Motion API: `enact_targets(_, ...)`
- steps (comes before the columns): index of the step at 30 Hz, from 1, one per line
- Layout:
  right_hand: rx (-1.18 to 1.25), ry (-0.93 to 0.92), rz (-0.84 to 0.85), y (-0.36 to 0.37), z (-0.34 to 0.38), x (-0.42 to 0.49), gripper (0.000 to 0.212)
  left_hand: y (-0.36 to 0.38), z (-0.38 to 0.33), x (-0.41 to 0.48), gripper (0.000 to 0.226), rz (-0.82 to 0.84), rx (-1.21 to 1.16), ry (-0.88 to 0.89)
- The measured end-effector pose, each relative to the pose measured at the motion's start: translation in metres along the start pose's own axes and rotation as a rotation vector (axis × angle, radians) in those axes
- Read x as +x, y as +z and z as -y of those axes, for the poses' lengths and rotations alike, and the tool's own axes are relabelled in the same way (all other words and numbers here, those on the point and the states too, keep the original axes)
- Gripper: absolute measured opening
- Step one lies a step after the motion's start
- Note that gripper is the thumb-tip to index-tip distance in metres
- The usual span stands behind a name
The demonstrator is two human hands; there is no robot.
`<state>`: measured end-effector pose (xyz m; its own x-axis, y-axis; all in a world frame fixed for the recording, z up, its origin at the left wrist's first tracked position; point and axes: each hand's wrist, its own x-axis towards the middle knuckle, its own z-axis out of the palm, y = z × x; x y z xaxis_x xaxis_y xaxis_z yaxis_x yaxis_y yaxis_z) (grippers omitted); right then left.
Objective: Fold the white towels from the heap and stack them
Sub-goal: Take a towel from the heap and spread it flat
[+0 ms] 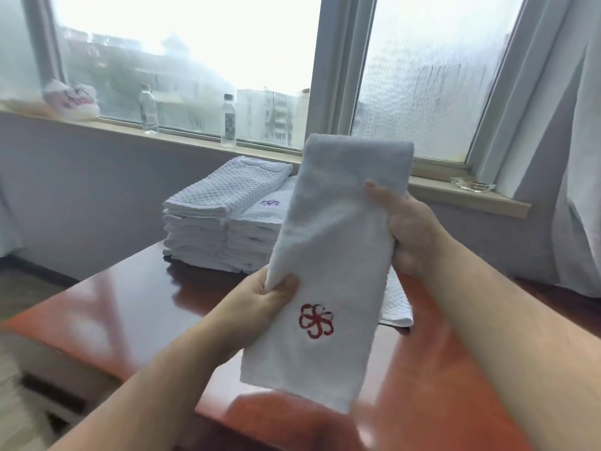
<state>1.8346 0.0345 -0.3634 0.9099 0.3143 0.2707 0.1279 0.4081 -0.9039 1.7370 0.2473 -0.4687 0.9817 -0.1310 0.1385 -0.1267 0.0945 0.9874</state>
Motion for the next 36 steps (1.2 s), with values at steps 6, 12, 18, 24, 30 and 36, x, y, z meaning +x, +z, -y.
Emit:
enact_targets(6, -0.058, -0.019, -0.023, 0.028, 0.011, 0.012, 0.048, -0.027, -0.022, -0.006, 0.045, -0.06, -0.002, -0.031)
enact_targets(12, -0.049, -0.068, -0.069, 0.025, 0.011, 0.039, 0.038, -0.037, -0.042, 0.015, 0.055, -0.072, 0.133, -0.008)
enact_targets(18, -0.051, -0.077, -0.134, 0.016, -0.004, 0.086, 0.028, -0.058, -0.055, 0.057, 0.057, -0.157, 0.323, 0.016)
enact_targets(24, 0.018, -0.077, -0.168, 0.008, -0.027, 0.133, 0.028, -0.078, -0.059, 0.1, 0.055, -0.174, 0.399, -0.075)
enact_targets(30, 0.035, -0.066, -0.203, 0.0, -0.044, 0.183, 0.031, -0.1, -0.076, 0.146, 0.057, -0.249, 0.538, -0.156)
enact_targets(36, 0.021, -0.07, -0.168, -0.01, -0.047, 0.232, 0.025, -0.11, -0.086, 0.192, 0.056, -0.358, 0.529, -0.166)
